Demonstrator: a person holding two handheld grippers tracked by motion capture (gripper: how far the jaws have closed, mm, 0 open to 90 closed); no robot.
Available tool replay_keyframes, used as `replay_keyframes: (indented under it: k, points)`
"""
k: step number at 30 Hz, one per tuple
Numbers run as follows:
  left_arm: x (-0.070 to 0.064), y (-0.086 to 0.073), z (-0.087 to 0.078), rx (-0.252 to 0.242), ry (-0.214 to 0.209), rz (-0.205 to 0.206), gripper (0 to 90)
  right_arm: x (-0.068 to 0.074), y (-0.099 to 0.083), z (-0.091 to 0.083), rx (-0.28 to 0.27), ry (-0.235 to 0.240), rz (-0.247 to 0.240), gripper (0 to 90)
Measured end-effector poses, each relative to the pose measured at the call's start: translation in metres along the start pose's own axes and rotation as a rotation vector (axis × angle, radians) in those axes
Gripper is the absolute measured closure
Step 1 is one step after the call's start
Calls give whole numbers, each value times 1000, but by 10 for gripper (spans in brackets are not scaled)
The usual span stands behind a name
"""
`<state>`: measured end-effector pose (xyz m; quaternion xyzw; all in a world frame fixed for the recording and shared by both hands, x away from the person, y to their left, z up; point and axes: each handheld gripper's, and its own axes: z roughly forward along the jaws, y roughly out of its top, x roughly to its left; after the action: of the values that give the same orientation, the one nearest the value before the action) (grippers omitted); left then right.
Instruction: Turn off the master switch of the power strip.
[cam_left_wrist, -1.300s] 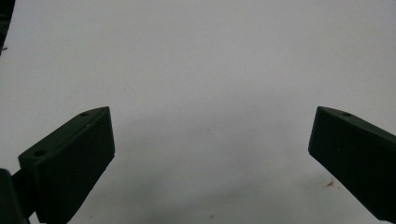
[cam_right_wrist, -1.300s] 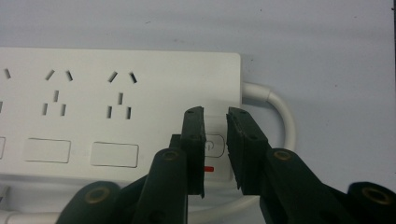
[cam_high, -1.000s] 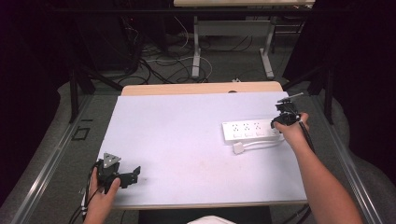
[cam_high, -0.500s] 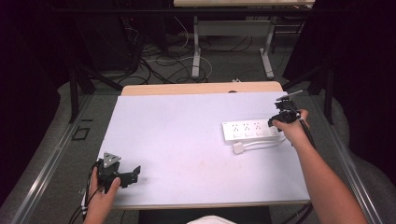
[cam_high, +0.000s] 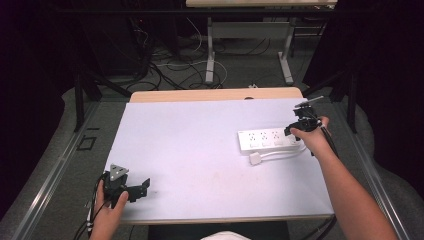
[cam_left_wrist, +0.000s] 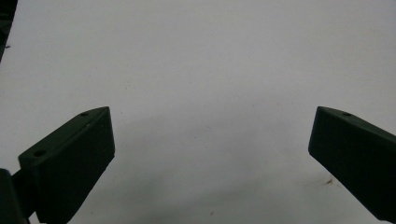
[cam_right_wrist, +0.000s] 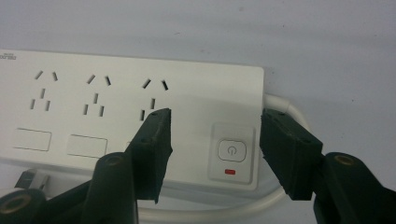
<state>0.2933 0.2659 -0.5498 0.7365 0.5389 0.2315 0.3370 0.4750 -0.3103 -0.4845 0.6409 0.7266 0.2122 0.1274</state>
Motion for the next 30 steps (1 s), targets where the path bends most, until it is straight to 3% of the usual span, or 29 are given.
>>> replay_keyframes:
  k: [6, 21, 27, 30]
  points:
    - [0, 0, 0, -5, 3, 3, 5, 2, 1, -1, -6, -12, -18, 405]
    - [0, 0, -1, -11, 1, -2, 5, 9, -5, -14, -68, 2, -51, 168]
    - [0, 0, -2, -11, 0, -9, 5, 13, -10, -20, -72, -16, -73, 132]
    - [0, 0, -2, -12, -1, -9, 5, 15, -12, -22, -80, -13, -90, 51]
